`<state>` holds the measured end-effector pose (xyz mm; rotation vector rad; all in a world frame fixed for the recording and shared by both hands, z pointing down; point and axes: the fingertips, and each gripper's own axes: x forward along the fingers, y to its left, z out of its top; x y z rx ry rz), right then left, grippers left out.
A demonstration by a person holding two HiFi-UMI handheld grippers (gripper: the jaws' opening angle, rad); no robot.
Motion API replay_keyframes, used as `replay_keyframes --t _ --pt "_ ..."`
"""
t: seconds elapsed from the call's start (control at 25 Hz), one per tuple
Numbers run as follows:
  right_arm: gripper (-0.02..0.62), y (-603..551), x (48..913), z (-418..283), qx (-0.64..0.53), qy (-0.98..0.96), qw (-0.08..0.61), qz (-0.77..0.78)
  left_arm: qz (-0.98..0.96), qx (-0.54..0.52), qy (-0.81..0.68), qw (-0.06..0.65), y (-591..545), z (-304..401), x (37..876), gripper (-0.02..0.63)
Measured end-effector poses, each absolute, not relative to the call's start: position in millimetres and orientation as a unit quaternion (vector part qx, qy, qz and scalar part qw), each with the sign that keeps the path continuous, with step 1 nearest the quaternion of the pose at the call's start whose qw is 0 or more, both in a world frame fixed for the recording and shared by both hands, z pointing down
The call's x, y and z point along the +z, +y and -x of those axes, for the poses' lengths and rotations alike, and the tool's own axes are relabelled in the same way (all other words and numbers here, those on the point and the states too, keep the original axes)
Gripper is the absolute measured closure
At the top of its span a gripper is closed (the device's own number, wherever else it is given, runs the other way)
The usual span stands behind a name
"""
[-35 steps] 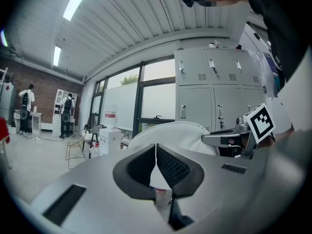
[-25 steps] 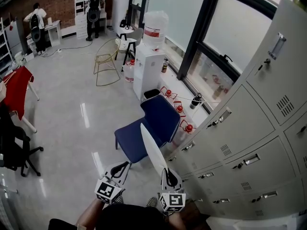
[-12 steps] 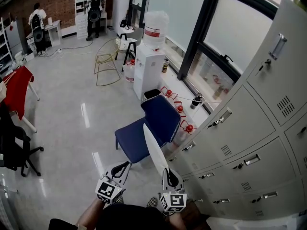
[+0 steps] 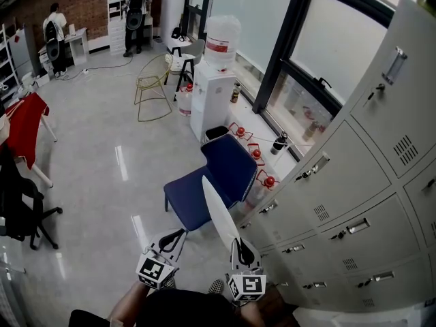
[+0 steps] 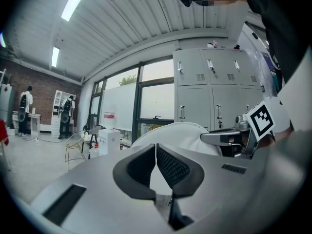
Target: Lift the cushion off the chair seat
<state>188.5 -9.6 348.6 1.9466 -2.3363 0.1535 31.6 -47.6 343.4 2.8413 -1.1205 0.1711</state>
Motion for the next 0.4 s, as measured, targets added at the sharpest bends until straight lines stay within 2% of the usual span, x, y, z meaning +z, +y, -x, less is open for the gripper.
replay_keyframes --t 0.4 --pt "0.554 -5.8 347.4 -185.7 0.050 -0.767 0.046 -0.638 -0.928 0.054 -0.367 0.043 -44.1 -27.8 342.5 0.583"
